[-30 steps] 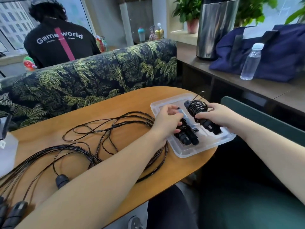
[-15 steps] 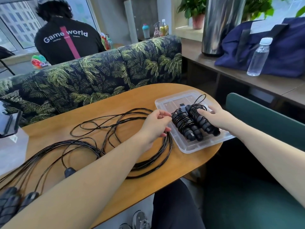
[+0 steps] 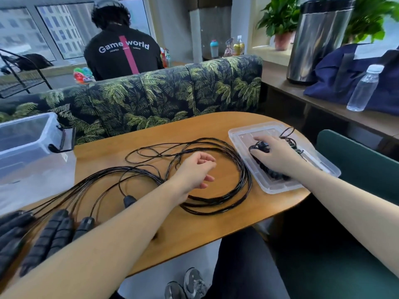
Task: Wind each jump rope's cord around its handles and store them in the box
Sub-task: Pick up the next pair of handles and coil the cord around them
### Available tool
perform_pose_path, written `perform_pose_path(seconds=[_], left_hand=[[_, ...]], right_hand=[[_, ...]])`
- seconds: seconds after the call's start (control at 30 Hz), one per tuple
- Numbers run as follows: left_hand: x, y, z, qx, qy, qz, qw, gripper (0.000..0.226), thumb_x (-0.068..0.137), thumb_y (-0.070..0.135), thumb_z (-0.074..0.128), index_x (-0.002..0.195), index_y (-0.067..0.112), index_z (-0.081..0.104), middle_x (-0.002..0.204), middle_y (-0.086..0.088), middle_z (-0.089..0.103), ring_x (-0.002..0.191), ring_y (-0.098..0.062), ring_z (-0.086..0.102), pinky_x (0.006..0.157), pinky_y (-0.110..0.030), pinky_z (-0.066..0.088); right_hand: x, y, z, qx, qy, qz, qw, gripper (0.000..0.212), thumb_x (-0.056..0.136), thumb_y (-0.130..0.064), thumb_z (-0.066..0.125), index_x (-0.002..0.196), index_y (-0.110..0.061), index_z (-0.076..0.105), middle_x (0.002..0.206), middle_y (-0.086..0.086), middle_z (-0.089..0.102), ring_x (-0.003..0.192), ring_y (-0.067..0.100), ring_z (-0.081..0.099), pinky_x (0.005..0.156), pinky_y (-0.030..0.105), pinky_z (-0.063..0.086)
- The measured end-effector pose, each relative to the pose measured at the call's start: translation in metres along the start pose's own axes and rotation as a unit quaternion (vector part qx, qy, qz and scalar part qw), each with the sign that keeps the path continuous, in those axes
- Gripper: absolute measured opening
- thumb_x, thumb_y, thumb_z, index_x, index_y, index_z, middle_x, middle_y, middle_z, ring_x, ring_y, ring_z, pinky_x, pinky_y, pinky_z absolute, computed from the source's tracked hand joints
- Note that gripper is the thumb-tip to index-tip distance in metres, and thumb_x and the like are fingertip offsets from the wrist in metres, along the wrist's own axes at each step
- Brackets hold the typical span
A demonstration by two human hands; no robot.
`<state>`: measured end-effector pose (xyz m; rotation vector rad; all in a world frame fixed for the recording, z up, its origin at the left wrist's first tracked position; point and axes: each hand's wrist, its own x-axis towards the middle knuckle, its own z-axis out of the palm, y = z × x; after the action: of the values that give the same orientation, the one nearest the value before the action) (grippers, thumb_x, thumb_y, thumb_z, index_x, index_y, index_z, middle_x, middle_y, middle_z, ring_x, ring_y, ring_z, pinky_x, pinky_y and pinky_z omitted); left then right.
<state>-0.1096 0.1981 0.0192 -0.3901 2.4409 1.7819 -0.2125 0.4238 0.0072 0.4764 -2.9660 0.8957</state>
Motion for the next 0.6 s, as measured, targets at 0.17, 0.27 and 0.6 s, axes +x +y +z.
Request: perform_pose_path(seconds=[0.17,0.27,0.6], left_hand=[[-0.022,-0.036,-0.049,-0.001,0.046,-0.027,0.999,0.009,0.102,0.026,0.057,0.110,0.026,0.061,0.116,-0.002,0.061,0.090,-0.017,0.069,0.070,-0.028,0.054],[-0.033,-0.060,-0.080,0.017,0.086,-0.034,0.996,0.009,0.100,0.027,0.058,0.109,0.027,0.061,0.115,0.000,0.063,0.087,-0.014,0.069,0.066,-0.025,0.053],[-0.067,-0.137,-0.169,0.343,0.243,0.016,0.907,0.016,0.093,0.035,0.064,0.106,0.031,0.054,0.112,0.008,0.050,0.109,-0.019,0.046,0.090,-0.034,0.039]], right_hand=[[-0.003,-0.058,0.039,0.051,-0.089,-0.053,0.993,0.051,0.098,-0.036,0.060,0.147,-0.025,0.046,0.134,0.001,0.060,0.114,0.019,0.061,0.095,0.031,0.050],[-0.003,-0.092,0.066,0.039,-0.136,-0.099,0.985,0.048,0.097,-0.038,0.062,0.143,-0.030,0.048,0.117,-0.007,0.064,0.103,0.012,0.064,0.091,0.033,0.056],[-0.019,-0.176,0.147,0.058,-0.245,-0.226,0.941,0.026,0.096,-0.033,0.063,0.122,-0.039,0.063,0.101,-0.019,0.066,0.094,-0.002,0.061,0.087,0.023,0.054]])
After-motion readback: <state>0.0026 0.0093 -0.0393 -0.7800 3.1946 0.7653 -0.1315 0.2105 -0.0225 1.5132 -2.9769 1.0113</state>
